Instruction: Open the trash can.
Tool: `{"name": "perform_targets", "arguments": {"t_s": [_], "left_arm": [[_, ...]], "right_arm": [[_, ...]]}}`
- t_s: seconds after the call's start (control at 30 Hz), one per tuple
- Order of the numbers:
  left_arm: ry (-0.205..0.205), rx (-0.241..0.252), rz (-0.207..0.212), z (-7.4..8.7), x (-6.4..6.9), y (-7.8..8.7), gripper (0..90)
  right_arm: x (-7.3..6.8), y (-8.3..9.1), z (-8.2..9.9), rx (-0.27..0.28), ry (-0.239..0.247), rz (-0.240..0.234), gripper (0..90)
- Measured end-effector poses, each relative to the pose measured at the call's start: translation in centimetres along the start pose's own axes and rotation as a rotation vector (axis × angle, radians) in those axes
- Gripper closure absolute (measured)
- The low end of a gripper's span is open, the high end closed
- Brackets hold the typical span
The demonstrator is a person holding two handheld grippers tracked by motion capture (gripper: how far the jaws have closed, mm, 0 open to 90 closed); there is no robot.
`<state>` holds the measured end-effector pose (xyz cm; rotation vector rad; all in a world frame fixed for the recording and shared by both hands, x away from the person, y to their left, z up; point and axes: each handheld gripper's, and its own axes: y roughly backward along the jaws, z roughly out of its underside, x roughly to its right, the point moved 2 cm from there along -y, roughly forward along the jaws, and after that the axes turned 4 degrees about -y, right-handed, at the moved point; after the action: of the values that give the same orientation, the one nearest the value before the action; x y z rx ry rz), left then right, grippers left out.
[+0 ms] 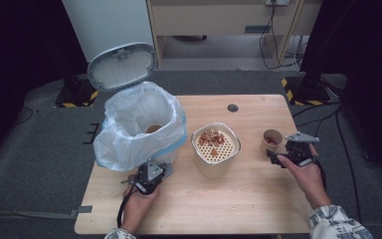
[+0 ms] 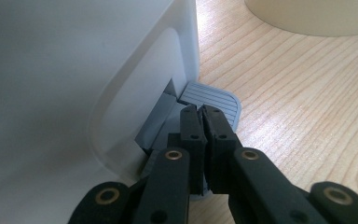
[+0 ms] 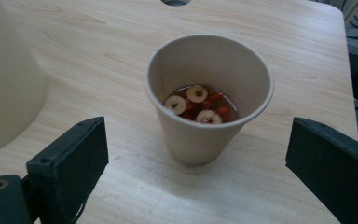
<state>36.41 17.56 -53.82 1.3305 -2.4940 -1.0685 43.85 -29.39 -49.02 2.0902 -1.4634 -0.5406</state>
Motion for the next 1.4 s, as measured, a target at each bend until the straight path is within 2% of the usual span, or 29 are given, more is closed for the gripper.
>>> {"name": "perform_targets", "arguments": {"t_s": [0.17,0.3,0.47,0.6,0.7,0.97,1.2,1.33,1.4], "left_arm": [[-0.003,0.001,-0.001,0.0,0.0,0.0,86.6],[-0.003,0.001,0.001,0.0,0.0,0.0,86.6],[-0.003,0.000,0.000,0.0,0.0,0.0,86.6],[-0.004,0.001,0.000,0.0,0.0,0.0,86.6],[-0.003,0.001,0.000,0.0,0.0,0.0,86.6],[-0.004,0.001,-0.001,0.0,0.0,0.0,86.7],[-0.003,0.001,0.000,0.0,0.0,0.0,86.6],[-0.003,0.001,0.000,0.0,0.0,0.0,86.6],[-0.003,0.001,0.000,0.0,0.0,0.0,86.7]], "right_arm": [[0.4,-1.9,-0.1,-0.009,-0.027,0.001,6.0],[0.5,-2.6,-0.1,-0.008,-0.037,0.004,6.1],[0.4,-3.6,-0.3,0.005,-0.048,-0.002,7.1],[0.5,-4.1,-0.9,0.033,-0.088,-0.015,8.4],[0.4,-4.5,-1.0,0.028,-0.066,0.004,10.5],[0.4,-5.1,-0.9,0.033,-0.067,0.008,18.4],[0.4,-5.5,-0.7,0.046,-0.057,0.007,20.5],[0.4,-5.7,-0.5,0.043,-0.049,0.014,18.5],[0.4,-5.8,-0.4,0.059,-0.049,0.016,21.0]]}}
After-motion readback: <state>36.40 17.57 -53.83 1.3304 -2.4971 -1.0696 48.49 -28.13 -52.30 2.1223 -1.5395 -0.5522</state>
